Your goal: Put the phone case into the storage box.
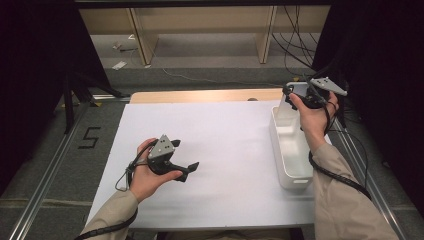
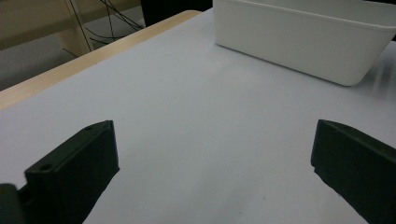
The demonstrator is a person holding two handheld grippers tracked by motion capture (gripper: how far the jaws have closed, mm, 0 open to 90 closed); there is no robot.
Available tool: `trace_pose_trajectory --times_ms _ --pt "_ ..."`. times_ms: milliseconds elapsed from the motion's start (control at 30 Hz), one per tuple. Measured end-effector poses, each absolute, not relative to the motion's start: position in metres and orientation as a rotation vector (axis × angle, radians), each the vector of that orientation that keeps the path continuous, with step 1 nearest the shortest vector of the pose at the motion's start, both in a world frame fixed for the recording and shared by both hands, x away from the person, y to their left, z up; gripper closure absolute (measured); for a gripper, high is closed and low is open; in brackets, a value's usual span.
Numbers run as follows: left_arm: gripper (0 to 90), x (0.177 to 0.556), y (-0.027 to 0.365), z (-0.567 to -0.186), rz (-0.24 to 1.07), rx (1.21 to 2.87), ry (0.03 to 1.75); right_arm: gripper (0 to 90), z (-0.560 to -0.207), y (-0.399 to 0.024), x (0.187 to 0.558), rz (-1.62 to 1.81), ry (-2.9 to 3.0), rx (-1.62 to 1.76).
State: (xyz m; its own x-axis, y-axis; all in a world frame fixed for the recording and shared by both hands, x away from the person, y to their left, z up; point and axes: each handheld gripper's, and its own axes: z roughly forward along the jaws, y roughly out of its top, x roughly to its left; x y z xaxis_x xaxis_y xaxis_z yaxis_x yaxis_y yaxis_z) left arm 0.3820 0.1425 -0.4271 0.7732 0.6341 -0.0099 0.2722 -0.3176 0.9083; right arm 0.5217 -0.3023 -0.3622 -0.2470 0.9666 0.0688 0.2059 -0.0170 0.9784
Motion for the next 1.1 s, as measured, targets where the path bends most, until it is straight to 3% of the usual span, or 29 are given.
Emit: trace_pose_trajectory --times_ms 1100 --pt "0.3 0.3821 0.1423 -0.4274 0.427 1.908 0.689 18.5 -0.3690 -0.3024 0.5303 1.289 1.549 1.267"
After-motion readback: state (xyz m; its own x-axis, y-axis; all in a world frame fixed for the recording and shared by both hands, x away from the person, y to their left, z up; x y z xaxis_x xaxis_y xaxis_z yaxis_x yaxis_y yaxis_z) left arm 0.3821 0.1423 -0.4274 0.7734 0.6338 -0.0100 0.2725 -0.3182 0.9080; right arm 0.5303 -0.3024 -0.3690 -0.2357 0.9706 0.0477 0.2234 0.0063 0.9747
